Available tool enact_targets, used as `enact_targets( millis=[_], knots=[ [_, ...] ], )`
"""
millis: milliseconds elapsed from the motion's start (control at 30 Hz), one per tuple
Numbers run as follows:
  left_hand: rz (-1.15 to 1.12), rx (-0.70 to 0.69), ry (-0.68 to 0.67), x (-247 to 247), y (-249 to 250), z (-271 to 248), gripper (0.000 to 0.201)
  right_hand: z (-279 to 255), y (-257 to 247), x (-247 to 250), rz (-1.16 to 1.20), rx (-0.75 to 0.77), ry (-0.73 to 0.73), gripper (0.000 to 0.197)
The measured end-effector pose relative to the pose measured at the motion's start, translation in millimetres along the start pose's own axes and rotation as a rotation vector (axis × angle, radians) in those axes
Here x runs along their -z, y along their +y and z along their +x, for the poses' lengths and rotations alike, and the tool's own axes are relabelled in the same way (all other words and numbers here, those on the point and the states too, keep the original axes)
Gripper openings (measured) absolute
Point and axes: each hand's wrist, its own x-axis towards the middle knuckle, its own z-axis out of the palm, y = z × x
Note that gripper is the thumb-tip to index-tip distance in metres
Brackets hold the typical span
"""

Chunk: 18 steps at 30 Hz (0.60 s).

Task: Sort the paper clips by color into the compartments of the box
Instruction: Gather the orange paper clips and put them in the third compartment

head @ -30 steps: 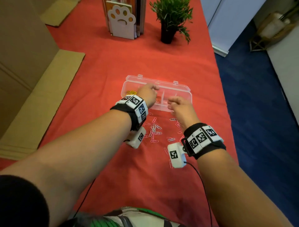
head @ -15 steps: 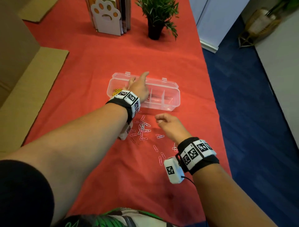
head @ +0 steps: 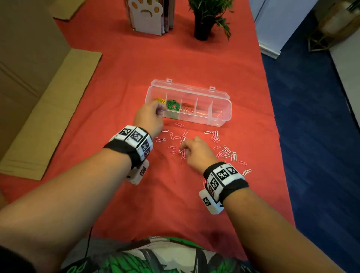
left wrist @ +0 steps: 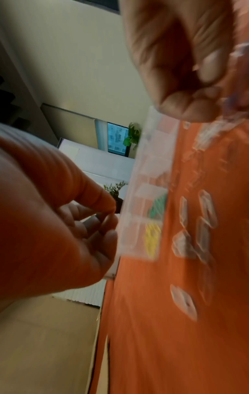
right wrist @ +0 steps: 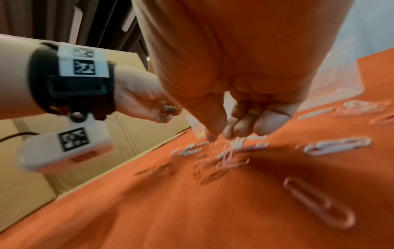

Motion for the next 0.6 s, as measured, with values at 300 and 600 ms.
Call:
enact_targets(
  millis=[300, 600],
  knots=[
    [0.261, 0.203, -0.078, 42.1, -74.0, -63.0, 0.014, -8.0, -11.3, -36.8, -0.346, 0.157, 0.099, 0.02],
    [0.302, 0.139, -0.157, 20.5, -83.9, -74.4, 0.027, -1.0, -6.6, -31.6, -0.285, 0.138, 0.153, 0.014]
  ],
)
